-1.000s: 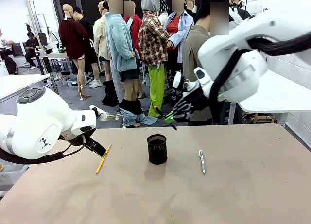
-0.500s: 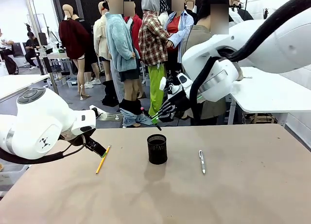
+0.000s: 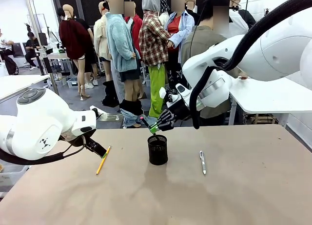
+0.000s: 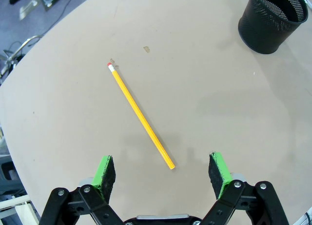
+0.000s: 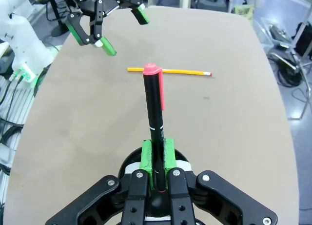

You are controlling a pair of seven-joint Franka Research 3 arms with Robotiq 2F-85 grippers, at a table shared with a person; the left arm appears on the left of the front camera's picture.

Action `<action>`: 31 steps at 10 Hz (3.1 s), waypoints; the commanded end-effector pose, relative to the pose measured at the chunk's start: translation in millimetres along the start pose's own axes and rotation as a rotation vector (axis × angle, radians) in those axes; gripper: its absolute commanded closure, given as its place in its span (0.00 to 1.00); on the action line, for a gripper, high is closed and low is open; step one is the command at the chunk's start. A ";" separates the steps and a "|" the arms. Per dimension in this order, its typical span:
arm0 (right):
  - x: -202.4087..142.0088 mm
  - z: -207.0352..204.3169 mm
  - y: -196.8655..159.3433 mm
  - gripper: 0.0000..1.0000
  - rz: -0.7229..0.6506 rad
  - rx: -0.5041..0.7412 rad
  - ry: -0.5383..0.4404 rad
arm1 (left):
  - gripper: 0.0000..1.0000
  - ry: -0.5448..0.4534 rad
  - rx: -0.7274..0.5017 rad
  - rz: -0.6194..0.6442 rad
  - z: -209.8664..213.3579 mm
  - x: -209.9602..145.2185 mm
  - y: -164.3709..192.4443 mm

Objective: Place the pens into the pen holder.
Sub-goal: Pick up a writing instrument from the table and place it into the Pen holder.

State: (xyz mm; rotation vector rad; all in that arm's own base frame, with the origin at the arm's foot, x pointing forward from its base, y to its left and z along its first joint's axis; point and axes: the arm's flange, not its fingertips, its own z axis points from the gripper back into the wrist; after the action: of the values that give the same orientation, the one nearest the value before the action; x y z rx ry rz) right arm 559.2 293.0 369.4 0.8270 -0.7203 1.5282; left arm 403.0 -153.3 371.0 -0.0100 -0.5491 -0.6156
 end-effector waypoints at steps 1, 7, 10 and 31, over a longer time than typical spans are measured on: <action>6.3 3.9 9.8 1.00 0.042 0.029 0.017 | 0.00 -0.002 -0.002 0.006 0.6 -0.7 1.9; -22.0 -8.8 1.7 1.00 -0.027 0.064 0.043 | 0.00 -0.002 -0.002 0.006 0.6 -0.7 1.9; -31.4 -10.7 0.5 1.00 -0.030 0.075 0.054 | 0.00 -0.002 -0.002 0.006 0.6 -0.7 1.9; 66.6 92.9 38.3 0.65 -1.052 -0.381 0.787 | 0.00 -0.002 -0.002 0.006 0.6 -0.7 1.9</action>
State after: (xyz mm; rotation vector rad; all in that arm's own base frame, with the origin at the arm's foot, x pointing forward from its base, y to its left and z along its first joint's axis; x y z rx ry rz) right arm 502.5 190.4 454.2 0.1051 -0.0906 0.7363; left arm 403.0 -153.8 371.0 -0.0098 -0.5491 -0.6166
